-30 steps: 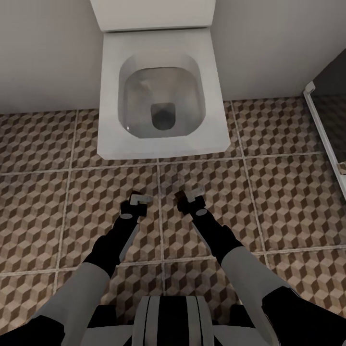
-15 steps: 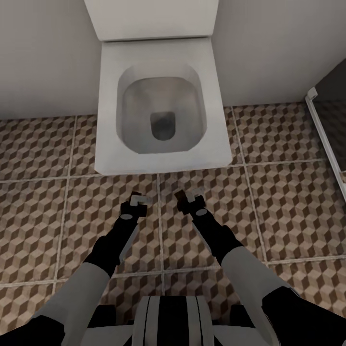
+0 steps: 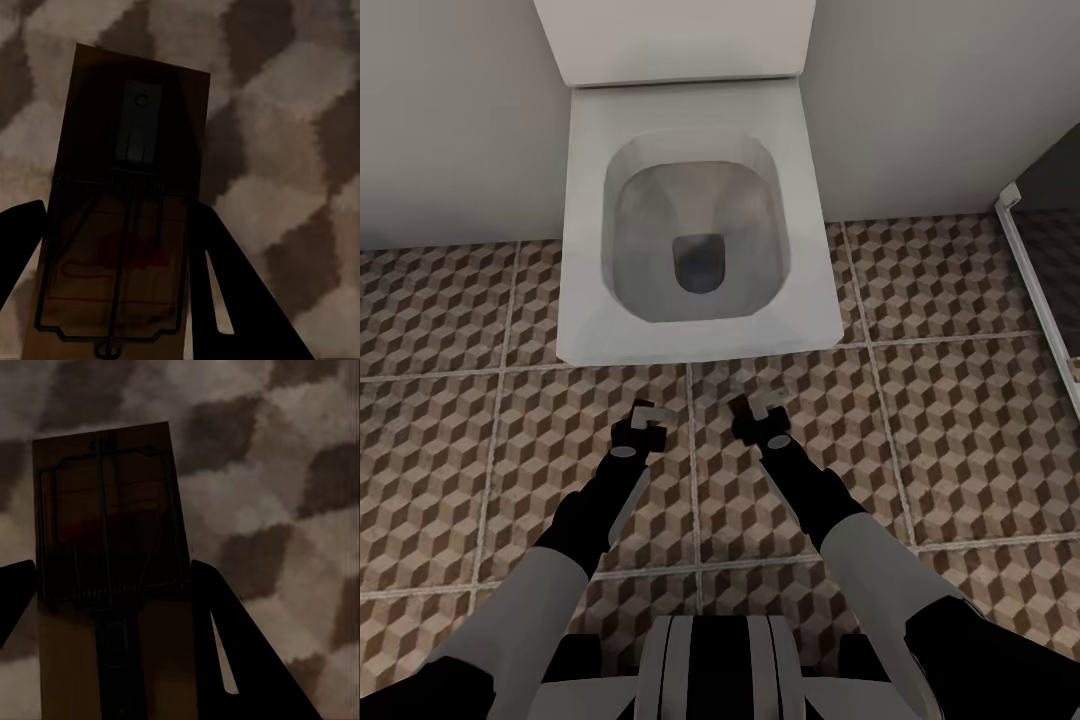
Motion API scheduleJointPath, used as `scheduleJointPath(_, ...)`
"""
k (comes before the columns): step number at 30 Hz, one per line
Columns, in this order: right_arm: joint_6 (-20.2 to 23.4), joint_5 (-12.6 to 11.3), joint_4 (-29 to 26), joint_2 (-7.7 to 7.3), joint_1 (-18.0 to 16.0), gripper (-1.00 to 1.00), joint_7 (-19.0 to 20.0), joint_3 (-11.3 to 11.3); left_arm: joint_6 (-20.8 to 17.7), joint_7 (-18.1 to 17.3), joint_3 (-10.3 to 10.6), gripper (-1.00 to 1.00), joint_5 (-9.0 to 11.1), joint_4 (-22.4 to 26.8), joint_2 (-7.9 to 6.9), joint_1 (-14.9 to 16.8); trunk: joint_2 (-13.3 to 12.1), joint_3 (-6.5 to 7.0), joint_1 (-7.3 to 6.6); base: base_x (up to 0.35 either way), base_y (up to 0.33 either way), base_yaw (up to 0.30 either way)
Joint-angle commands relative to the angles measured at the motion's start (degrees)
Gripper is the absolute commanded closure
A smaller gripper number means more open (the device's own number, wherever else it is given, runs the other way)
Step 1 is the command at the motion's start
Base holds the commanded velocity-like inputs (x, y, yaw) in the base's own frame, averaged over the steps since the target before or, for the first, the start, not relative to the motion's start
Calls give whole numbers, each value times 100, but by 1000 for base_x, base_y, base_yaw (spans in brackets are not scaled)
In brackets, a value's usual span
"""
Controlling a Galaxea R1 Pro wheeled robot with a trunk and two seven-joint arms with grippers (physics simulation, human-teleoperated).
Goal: Take the four mousetraps from the cabinet in the bathroom and place them on the bathroom floor. Make sure all four end up on the same floor surface, and ensure that at least two of them are either under or directly next to the same bathroom sink.
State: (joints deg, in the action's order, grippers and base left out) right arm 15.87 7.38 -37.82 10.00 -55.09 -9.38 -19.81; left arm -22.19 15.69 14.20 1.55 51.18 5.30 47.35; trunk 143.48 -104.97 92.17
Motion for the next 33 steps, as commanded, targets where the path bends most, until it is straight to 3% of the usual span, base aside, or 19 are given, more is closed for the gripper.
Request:
scheduleJointPath(1, 44, 51, -7, 0, -1, 100, -29, -11, -31, 40, 18, 100, 16, -7, -3, 2, 1, -3, -1, 0, 0, 0)
scheduleJointPath(10, 44, 99, -7, 0, -1, 100, -80, -6, 377, 40, 5, 100, 4, -561, -3, 3, 1, -3, -1, 0, 0, 0)
scheduleJointPath(16, 42, 97, -7, 0, -1, 100, -82, -6, 443, 47, -3, 100, 1, -723, -3, 2, 1, -3, -1, 0, 0, 0)
scheduleJointPath(33, 39, 97, -7, 0, -1, 100, -82, -6, 459, 48, -1, 100, -5, -777, -3, 2, 1, -3, -1, 0, 0, 0)
